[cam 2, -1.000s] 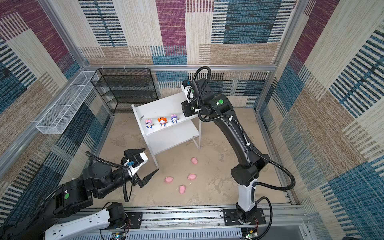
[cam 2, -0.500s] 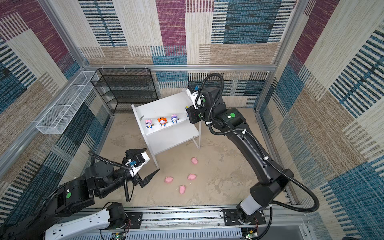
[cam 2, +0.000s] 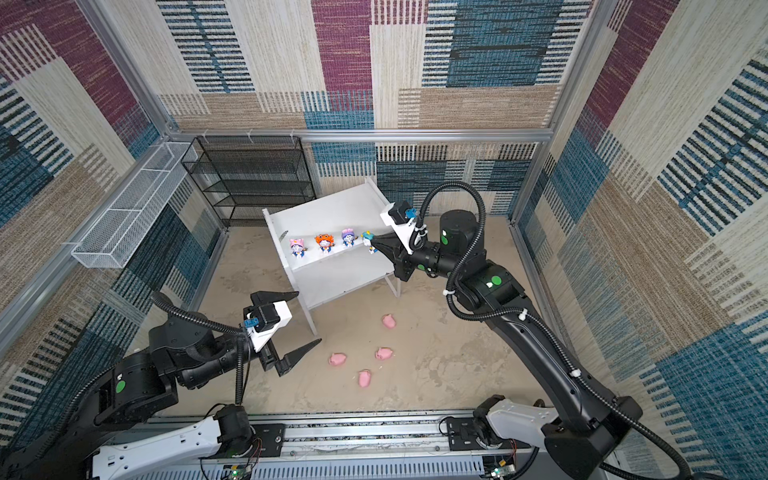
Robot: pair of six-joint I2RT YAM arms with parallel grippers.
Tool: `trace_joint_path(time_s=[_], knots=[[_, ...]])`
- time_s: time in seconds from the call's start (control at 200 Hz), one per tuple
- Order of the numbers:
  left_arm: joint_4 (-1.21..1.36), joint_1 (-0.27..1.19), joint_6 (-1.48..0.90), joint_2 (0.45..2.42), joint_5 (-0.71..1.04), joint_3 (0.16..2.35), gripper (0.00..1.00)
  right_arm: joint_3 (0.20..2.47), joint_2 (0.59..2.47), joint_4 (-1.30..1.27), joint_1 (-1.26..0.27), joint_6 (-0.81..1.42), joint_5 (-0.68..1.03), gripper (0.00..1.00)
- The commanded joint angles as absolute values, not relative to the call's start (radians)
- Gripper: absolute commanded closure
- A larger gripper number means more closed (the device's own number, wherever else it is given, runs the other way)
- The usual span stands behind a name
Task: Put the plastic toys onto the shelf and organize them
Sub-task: 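Carry the teal figure toward the left gripper while the left gripper rises to meet it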
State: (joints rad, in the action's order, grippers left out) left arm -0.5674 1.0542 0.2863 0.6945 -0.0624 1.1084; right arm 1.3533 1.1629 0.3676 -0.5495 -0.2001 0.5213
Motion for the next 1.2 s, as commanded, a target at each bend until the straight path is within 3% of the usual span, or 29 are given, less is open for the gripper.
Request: trace_joint_path(time_s=[0.0,0.215,0.376,0.922,1.197], knots=[[-0.606,1.054,0.281,0.703,0.056,1.149,0.01,1.283,1.101,0.3,-0.549,-0.27,0.701,0.98],[-0.648,1.053,0.279,0.723,0.158,1.201,0.01,1.111,1.006,0.217,-0.55,-0.291,1.01,0.97],[-0.606,1.053,0.235,0.745,0.199,1.176,0.03,1.016,0.97,0.089,-0.556,-0.223,1.093,0.97],[0.233,1.056,-0.041,0.78,0.243,0.776,0.19,0.858,0.895,-0.337,-0.665,0.012,1.012,0.98],[0.35,1.057,-0.072,0.813,0.314,0.754,0.36,0.732,0.856,-0.554,-0.695,0.142,0.922,0.98]])
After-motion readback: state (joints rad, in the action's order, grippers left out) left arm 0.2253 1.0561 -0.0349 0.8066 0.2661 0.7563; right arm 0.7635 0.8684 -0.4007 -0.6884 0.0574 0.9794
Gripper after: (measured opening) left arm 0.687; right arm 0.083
